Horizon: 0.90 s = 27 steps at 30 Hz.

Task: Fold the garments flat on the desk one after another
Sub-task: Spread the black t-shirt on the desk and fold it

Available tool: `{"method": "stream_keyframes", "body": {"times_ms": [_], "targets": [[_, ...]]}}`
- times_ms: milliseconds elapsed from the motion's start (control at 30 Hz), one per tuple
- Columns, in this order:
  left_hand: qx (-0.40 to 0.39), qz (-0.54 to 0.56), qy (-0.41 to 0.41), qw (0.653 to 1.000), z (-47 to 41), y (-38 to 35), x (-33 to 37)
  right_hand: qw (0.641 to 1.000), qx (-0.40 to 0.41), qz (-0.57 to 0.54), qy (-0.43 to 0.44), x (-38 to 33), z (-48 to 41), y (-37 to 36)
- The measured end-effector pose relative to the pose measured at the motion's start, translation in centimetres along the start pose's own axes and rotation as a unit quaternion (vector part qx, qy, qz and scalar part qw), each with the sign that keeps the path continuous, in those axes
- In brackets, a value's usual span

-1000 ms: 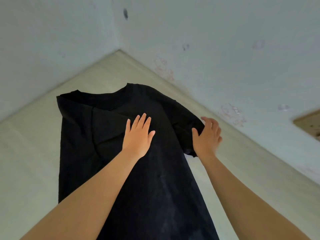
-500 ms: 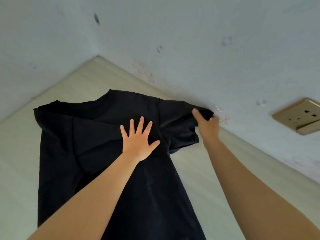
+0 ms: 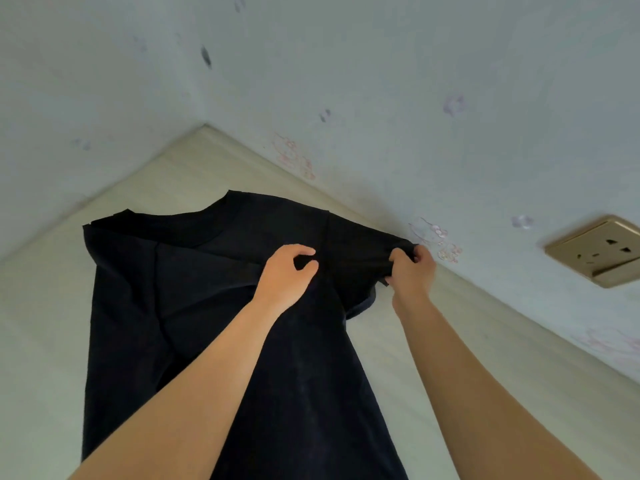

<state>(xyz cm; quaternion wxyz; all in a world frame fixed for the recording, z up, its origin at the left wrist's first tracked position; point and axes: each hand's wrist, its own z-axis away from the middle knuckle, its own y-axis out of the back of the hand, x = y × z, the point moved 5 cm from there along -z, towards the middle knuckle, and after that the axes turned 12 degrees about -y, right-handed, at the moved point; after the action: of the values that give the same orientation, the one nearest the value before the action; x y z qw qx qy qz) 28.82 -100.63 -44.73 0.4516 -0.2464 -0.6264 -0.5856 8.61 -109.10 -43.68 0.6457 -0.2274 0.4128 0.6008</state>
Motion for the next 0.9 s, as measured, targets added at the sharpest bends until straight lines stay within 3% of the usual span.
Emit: {"method": "stream_keyframes", "body": {"times_ms": [100,167,233,300,400,467,500,600,667,733,800,900], "targets": [[0.094,0.162,0.087,0.978,0.7,5.2,-0.1,0.989,-0.036,0.011,0.145,-4.3,4.8,-3.4],[0.071,0.355,0.173,0.916,1.7,7.8,-1.1,0.958,-0.101,0.057,0.263,-6.6,10.0,-7.1],[0.063,0.443,0.203,0.871,3.3,10.8,-2.4,0.912,-0.192,0.115,0.343,-6.7,15.3,-11.5],[0.083,0.480,0.200,0.850,4.7,14.0,-4.0,0.850,-0.315,0.208,0.367,-4.3,19.7,-15.9],[0.116,0.511,0.213,0.825,6.9,17.8,-7.1,0.744,-0.480,0.370,0.282,2.5,22.7,-20.1],[0.095,0.435,0.252,0.859,8.3,18.8,-9.1,0.700,-0.516,0.437,0.227,6.4,23.0,-20.8],[0.072,0.367,0.267,0.888,9.0,19.0,-9.7,0.697,-0.515,0.446,0.223,7.4,22.9,-21.0],[0.027,0.148,0.253,0.956,9.7,18.6,-11.0,0.745,-0.480,0.403,0.228,7.1,21.2,-20.7],[0.045,0.048,0.209,0.976,9.4,18.3,-11.2,0.782,-0.401,0.396,0.266,5.4,18.5,-20.3],[0.096,-0.023,0.172,0.980,9.4,18.4,-11.2,0.794,-0.320,0.417,0.305,3.3,15.3,-20.2],[0.125,-0.063,0.157,0.978,9.5,18.5,-11.8,0.773,-0.268,0.469,0.333,1.3,12.6,-20.4],[0.126,-0.081,0.167,0.975,9.6,18.7,-12.7,0.688,-0.259,0.579,0.353,-0.3,10.1,-21.9]]}}
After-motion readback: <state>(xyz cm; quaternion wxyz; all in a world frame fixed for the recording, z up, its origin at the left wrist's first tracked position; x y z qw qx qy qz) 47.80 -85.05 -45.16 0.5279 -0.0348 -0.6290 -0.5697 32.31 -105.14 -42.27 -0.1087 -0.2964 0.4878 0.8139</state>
